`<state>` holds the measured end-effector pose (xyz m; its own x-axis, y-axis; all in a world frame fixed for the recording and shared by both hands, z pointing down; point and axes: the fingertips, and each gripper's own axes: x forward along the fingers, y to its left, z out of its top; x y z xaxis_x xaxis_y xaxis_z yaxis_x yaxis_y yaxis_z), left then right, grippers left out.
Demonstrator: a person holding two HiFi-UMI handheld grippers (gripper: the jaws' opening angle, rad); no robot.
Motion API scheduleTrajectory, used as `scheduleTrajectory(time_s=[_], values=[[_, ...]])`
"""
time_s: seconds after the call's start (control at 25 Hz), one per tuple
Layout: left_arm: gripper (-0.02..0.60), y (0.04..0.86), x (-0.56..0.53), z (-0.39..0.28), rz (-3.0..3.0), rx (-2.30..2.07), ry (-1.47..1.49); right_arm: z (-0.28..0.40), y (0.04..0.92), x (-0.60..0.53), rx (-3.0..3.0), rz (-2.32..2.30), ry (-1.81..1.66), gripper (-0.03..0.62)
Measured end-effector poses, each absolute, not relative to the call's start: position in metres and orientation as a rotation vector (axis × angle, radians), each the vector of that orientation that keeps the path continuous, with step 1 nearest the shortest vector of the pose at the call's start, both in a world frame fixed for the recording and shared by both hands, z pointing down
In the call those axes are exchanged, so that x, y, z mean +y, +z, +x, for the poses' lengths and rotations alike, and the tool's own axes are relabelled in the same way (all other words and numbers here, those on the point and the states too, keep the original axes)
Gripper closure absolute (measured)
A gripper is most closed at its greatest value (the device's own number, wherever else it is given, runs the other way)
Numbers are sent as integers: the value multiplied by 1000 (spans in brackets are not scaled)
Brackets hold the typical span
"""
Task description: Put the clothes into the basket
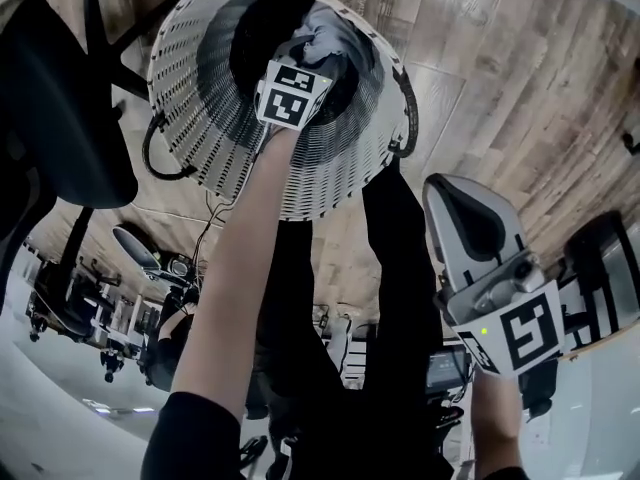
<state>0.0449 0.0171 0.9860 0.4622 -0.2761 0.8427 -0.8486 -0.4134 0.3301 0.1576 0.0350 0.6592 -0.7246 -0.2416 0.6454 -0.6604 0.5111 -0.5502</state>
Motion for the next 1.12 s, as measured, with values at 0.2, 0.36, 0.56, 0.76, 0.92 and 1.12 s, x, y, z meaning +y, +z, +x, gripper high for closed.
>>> scheduleTrajectory(time_s=[0.2, 0.36, 0.56, 0.76, 0.92, 1.12], values=[[448, 1019, 22, 34, 1864, -951, 934, 150, 669, 39, -2253, 704, 1131, 577], [448, 1046, 23, 17, 1800, -987, 969, 148, 679, 41, -2241, 676, 1128, 577], [439, 1058, 23, 5, 1740, -1008, 974, 148, 684, 40, -2232, 675, 1134, 577], [365, 1055, 32, 5, 1711, -969, 1027, 145, 679, 40, -2232, 666, 1128, 577], [327, 1045, 32, 4, 1710, -949, 1033, 141, 669, 37, -2243, 676, 1125, 577], [293, 1024, 32, 5, 1725, -918, 1035, 135, 653, 39, -2258, 681, 1114, 577]])
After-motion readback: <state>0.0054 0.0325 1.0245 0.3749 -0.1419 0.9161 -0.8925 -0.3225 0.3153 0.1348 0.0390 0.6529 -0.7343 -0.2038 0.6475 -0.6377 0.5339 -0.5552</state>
